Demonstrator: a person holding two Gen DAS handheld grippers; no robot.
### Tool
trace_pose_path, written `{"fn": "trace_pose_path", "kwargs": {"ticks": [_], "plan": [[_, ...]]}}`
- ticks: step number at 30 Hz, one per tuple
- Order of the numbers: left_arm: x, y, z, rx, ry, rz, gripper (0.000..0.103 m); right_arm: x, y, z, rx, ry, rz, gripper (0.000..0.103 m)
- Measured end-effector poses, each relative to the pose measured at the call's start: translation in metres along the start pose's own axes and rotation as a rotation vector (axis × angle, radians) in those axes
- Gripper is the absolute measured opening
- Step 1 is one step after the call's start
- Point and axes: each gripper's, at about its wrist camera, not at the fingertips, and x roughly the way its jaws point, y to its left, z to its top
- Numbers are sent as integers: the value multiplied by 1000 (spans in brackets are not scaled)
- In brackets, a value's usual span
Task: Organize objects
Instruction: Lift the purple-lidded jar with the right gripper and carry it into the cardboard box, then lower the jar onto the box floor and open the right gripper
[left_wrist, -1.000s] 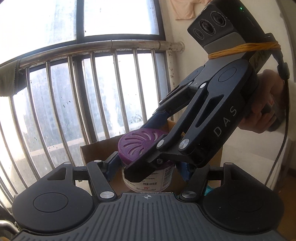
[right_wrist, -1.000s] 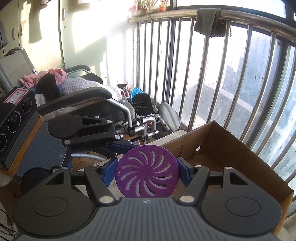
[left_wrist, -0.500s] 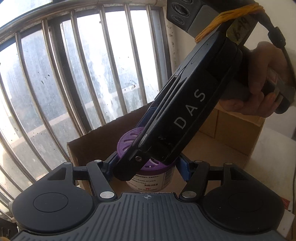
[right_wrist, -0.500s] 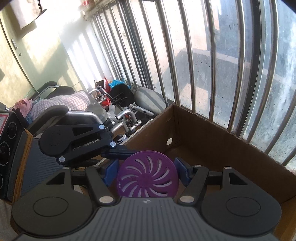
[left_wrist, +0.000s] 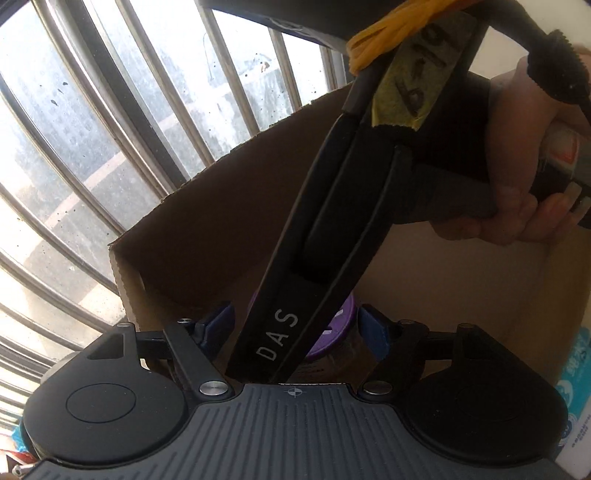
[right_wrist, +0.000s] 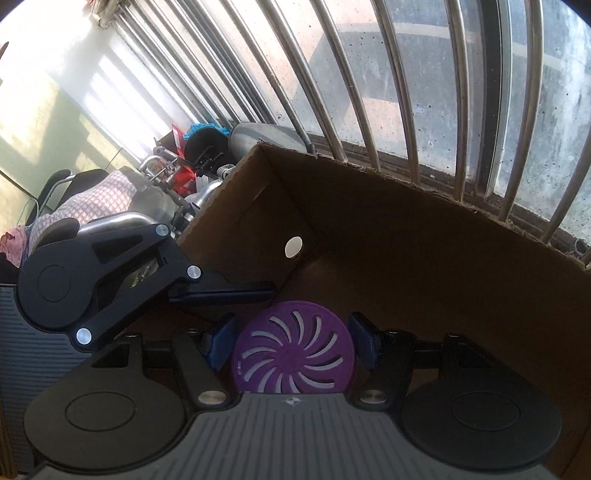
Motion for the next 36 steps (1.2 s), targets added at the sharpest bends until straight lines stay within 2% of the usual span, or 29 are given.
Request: {"fn": "trace_pose_path", "kwargs": {"ticks": [3, 7, 11, 14, 17, 18, 19, 25, 30, 36], "plan": [[-2, -6, -3, 34, -10, 27, 78, 2, 0, 2, 14, -5, 5, 69], [-3, -11, -7, 67, -1, 33, 73, 0, 1, 0, 3, -5, -8, 68], [-8, -15, -10, 97, -38, 76, 67, -10, -10, 5, 73, -39, 21, 71], [-8, -18, -11, 128, -41, 94, 56, -17, -20, 4, 108, -47, 45, 71], [-5, -19, -13, 153, -43, 130, 28, -20, -29, -1, 136, -58, 52, 70], [-3, -17, -13, 146, -34, 139, 22, -20, -32, -2, 147, -58, 55, 67], [0, -16, -14, 141, -27, 136, 20, -18, -34, -2, 156, -59, 60, 63], [8, -14, -20, 132, -17, 180, 21, -10, -35, 3, 172, -94, 93, 46], [9, -14, -25, 113, -15, 205, 21, -9, -34, 3, 173, -132, 97, 41], [8, -8, -30, 55, -18, 178, 22, -9, -30, 2, 156, -149, 71, 42]]}}
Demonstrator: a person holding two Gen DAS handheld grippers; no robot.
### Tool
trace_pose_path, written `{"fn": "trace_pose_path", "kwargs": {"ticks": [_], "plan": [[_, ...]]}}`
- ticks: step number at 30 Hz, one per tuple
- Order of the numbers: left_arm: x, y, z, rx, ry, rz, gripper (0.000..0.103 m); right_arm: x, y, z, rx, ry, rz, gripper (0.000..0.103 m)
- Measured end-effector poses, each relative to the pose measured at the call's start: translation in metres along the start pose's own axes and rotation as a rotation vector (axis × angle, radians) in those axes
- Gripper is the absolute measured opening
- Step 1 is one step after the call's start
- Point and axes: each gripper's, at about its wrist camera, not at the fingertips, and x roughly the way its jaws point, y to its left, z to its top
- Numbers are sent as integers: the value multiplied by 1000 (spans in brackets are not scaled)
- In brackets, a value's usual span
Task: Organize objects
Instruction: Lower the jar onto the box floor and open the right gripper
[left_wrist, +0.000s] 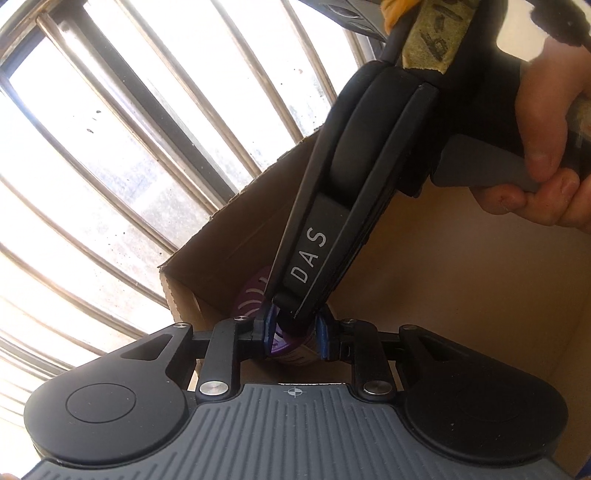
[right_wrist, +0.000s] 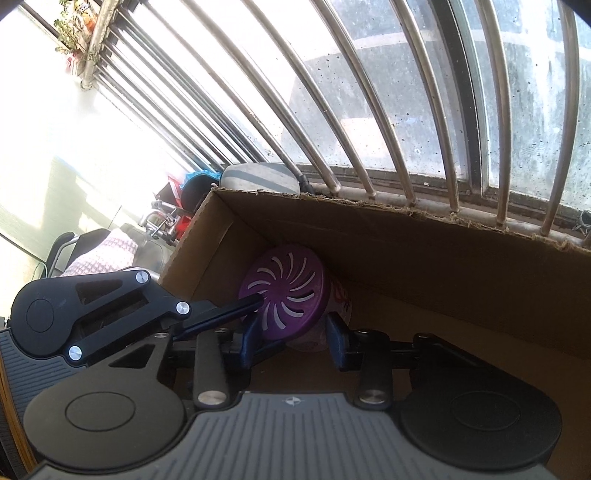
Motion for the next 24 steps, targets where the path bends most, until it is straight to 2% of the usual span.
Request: {"fn": "trace_pose_path", "kwargs": {"ticks": [6, 11, 15, 16, 18, 24], "plan": [[-1, -2, -7, 3, -4, 1, 22, 1, 1, 0, -19, 1, -11, 42], [-12, -10, -16, -8, -34, 31, 22, -6, 8, -2, -30, -2, -27, 45], [-32, -6, -32, -127, -96, 0, 25, -10, 17, -6, -37, 7, -88, 63], [-38, -5, -37, -164, -111, -27, 25, -12, 18, -8, -16, -6, -118, 64], [-53, -7, -48, -211, -148, -64, 25, -16, 20, -11, 8, -2, -127, 64], [-110, -32, -72, -185, -233, -70, 27, -61, 45, -31, -29, -98, -163, 64]]}}
